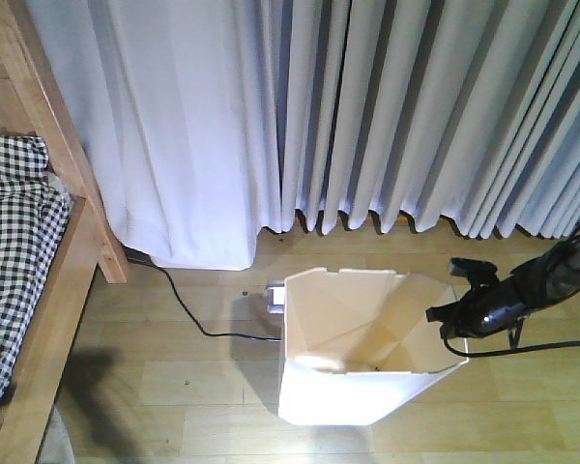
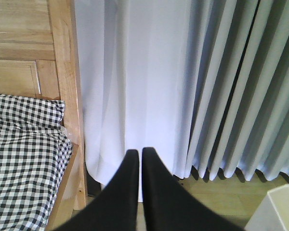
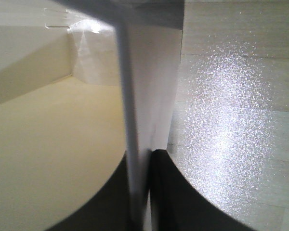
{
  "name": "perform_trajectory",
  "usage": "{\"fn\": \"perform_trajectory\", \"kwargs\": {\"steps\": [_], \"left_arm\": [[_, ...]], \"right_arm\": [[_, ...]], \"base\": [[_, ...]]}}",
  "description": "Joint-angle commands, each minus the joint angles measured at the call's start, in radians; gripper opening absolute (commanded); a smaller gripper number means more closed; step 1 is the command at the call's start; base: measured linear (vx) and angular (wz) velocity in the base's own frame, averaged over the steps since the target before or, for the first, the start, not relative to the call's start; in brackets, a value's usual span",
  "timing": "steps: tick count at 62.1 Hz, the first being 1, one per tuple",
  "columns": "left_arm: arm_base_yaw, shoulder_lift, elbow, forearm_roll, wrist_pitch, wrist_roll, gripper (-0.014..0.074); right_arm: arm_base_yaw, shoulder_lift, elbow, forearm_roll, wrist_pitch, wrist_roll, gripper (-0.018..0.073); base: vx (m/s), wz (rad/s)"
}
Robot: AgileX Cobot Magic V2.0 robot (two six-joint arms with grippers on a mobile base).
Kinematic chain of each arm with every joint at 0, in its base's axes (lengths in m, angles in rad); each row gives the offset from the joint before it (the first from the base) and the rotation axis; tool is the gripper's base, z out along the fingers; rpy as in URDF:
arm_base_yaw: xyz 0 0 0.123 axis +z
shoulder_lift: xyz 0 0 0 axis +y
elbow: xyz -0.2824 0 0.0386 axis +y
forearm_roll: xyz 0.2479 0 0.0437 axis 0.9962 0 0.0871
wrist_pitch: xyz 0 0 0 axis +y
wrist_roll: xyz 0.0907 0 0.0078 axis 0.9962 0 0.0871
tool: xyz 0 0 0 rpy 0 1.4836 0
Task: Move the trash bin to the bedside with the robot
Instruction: 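Lower the bin onto the floor near the bed with the right gripper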
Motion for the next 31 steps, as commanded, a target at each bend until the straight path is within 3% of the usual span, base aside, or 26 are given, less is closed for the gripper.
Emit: {"fn": "perform_trajectory", "kwargs": {"steps": [1,31], "left_arm": [[0.001,-0.014,0.012,-0.004,-0.069,-0.006,-0.0006],[0.001,-0.014,0.012,-0.004,-0.069,-0.006,-0.0006]], "right_arm": [[0.000,-0.037,-0.065,0.050,0.160,0.002,0.0001],[0.004,0.154,-0.319,0.029,0.208,0.055,0.0013]], "base": [[0.00,0.00],[0.00,0.00]]}}
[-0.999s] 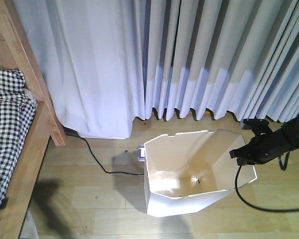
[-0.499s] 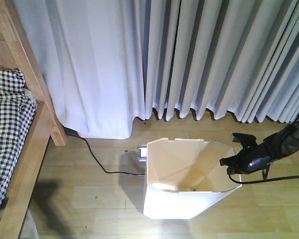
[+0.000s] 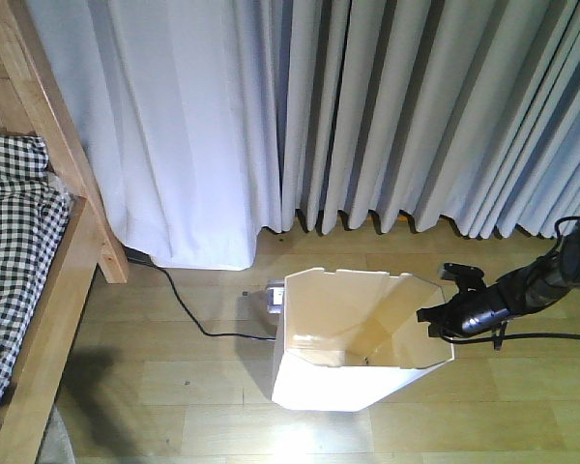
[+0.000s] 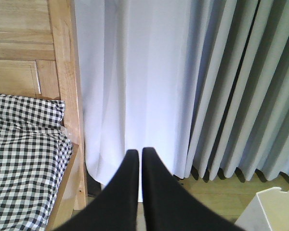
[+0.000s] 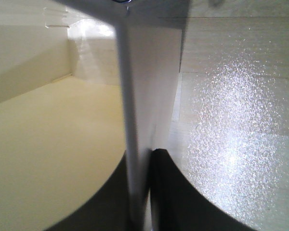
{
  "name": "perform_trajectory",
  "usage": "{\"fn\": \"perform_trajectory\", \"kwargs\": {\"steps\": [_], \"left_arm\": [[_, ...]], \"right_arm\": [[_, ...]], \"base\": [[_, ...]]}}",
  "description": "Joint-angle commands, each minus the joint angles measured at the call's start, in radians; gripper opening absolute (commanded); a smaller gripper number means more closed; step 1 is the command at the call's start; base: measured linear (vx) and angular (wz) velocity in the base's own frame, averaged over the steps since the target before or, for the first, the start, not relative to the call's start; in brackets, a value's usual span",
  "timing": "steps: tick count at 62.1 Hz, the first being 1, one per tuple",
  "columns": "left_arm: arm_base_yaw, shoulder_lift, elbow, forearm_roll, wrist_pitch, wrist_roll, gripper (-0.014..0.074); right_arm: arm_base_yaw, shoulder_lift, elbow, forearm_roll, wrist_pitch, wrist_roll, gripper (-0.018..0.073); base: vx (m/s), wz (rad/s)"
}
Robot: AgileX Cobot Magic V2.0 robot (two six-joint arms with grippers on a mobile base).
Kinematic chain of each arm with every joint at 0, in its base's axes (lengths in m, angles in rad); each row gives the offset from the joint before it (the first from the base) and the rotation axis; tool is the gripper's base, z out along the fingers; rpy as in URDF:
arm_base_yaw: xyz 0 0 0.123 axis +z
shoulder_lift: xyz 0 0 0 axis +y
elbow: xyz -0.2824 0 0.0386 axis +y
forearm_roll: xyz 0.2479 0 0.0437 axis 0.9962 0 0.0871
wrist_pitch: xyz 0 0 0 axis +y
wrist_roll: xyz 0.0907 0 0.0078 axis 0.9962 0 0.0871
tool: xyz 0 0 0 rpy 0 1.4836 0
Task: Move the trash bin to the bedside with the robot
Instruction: 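Lower the bin onto the floor near the bed with the right gripper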
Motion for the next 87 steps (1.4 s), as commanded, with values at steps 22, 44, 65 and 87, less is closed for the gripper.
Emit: {"fn": "perform_trajectory", "kwargs": {"steps": [22,44,65,87], "left_arm": [[0.001,-0.014,0.012,-0.004,-0.069,-0.006,-0.0006],[0.001,-0.014,0.012,-0.004,-0.069,-0.006,-0.0006],[0.001,-0.014,0.012,-0.004,-0.069,-0.006,-0.0006],[0.001,-0.014,0.012,-0.004,-0.069,-0.006,-0.0006]], "right_arm": [[0.072,0.051,-0.214,-0.124,0.165,0.226,0.0020],[0.072,0.092,-0.243,-0.138,0.161,0.249,0.0032],[0.072,0.094,-0.243,-0.166,0.129,0.246,0.0048],[0.072,0.094,-0.243,-0.169,0.127,0.246,0.0080]], "base": [[0.00,0.00],[0.00,0.00],[0.00,0.00],[0.00,0.00]]}}
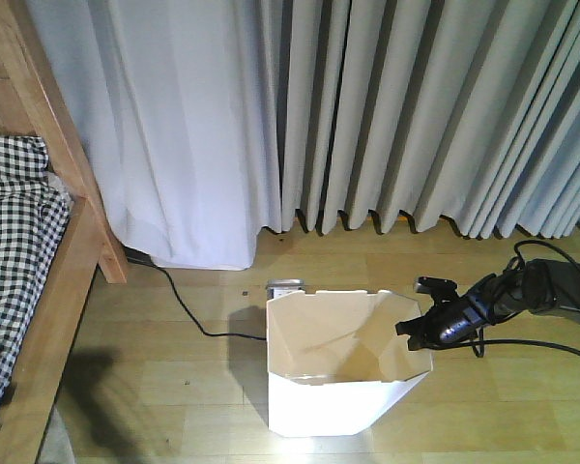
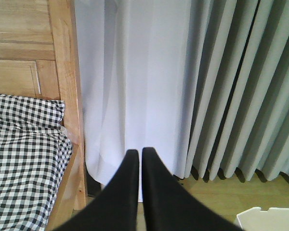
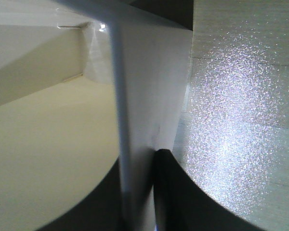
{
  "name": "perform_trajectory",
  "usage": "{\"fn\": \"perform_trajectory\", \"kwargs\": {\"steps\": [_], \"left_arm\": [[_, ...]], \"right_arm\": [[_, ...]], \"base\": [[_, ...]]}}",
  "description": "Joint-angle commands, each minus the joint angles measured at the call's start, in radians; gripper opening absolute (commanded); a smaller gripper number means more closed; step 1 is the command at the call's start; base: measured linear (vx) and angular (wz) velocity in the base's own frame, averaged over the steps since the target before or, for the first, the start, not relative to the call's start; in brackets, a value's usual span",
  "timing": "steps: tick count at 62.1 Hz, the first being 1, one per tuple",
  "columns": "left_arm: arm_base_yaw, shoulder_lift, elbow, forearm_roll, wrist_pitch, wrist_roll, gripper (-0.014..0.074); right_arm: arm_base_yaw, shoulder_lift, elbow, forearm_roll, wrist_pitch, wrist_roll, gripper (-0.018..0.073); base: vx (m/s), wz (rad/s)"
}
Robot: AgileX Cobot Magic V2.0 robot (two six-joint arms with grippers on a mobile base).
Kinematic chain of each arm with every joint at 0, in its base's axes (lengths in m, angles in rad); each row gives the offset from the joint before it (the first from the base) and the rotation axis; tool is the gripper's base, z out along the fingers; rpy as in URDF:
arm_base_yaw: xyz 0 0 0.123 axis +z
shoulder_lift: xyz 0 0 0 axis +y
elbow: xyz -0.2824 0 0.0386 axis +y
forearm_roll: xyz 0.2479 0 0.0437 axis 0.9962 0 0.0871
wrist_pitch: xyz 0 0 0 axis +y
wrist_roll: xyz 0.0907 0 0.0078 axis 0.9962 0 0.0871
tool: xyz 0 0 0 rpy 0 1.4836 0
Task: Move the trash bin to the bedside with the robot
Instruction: 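Lower the bin onto the floor near the bed with the right gripper, then open the right gripper to release the bin rim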
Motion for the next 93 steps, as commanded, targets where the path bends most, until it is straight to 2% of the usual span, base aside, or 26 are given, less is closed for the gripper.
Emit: {"fn": "perform_trajectory", "kwargs": {"steps": [1,37,47,74,81,93], "left_arm": [[0.001,-0.014,0.012,-0.004,-0.069,-0.006,-0.0006],[0.001,-0.014,0.012,-0.004,-0.069,-0.006,-0.0006],[0.001,-0.014,0.012,-0.004,-0.069,-0.006,-0.0006],[0.001,-0.014,0.012,-0.004,-0.069,-0.006,-0.0006],[0.001,-0.014,0.012,-0.004,-0.069,-0.006,-0.0006],[0.001,-0.014,0.012,-0.004,-0.069,-0.006,-0.0006]], "right_arm": [[-0.004,-0.074,-0.022,0.046,0.077,-0.005,0.0082],[-0.004,-0.074,-0.023,0.041,0.068,-0.005,0.0178],[-0.004,-0.074,-0.023,0.038,0.066,-0.005,0.0254],[-0.004,-0.078,-0.023,0.037,0.045,-0.002,0.0555],[-0.004,-0.078,-0.024,0.035,0.044,-0.002,0.0592],[-0.007,-0.078,-0.024,0.034,0.019,-0.004,0.0585]], "base": [[0.00,0.00],[0.00,0.00],[0.00,0.00],[0.00,0.00],[0.00,0.00],[0.00,0.00]]}}
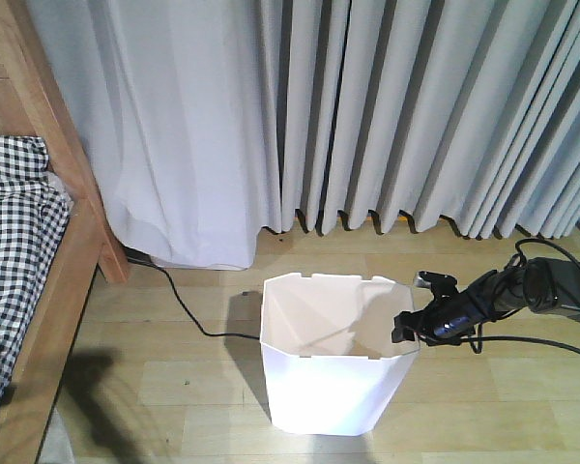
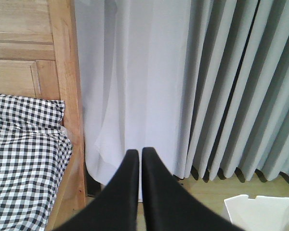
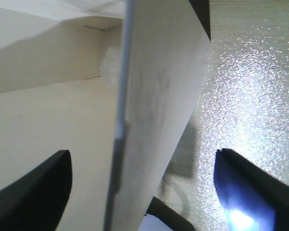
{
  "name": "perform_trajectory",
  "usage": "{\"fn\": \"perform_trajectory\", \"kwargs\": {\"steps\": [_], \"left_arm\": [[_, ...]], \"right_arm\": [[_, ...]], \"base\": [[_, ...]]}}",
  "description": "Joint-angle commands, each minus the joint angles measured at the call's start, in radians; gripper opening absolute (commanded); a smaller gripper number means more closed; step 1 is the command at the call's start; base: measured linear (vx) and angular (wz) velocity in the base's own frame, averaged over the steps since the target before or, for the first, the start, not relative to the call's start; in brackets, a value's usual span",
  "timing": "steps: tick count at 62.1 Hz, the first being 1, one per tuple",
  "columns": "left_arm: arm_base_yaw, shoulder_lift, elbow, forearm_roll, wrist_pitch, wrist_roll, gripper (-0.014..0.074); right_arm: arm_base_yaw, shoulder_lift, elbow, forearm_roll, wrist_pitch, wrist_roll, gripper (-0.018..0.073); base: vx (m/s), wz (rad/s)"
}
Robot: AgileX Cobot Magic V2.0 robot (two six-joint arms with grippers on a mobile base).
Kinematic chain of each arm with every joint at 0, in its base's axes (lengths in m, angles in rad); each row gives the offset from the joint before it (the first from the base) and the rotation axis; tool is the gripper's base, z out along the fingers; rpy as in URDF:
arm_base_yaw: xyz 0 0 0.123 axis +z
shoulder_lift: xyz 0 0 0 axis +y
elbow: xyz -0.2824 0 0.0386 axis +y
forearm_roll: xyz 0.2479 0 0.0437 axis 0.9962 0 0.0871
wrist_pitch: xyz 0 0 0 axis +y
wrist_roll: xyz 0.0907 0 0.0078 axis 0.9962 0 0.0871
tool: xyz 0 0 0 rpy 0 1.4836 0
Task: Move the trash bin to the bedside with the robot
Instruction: 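Open the right gripper to release the bin rim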
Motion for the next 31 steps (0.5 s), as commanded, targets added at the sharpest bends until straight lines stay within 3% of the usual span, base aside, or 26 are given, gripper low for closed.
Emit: {"fn": "perform_trajectory", "kwargs": {"steps": [1,24,31], "left_arm": [[0.001,-0.014,0.012,-0.004,-0.069,-0.006,-0.0006],[0.001,-0.014,0.012,-0.004,-0.069,-0.006,-0.0006],[0.001,-0.014,0.012,-0.004,-0.069,-0.006,-0.0006]], "right_arm": [[-0.006,-0.072,-0.014,0.006,0.004,-0.011,0.0584],[-0.008,-0.164,-0.007,-0.025,0.106,-0.010,0.0581],[-0.012,-0.229,0.081,-0.027,0.080,0.005,0.0581]], "base": [[0.00,0.00],[0.00,0.00],[0.00,-0.01]]}}
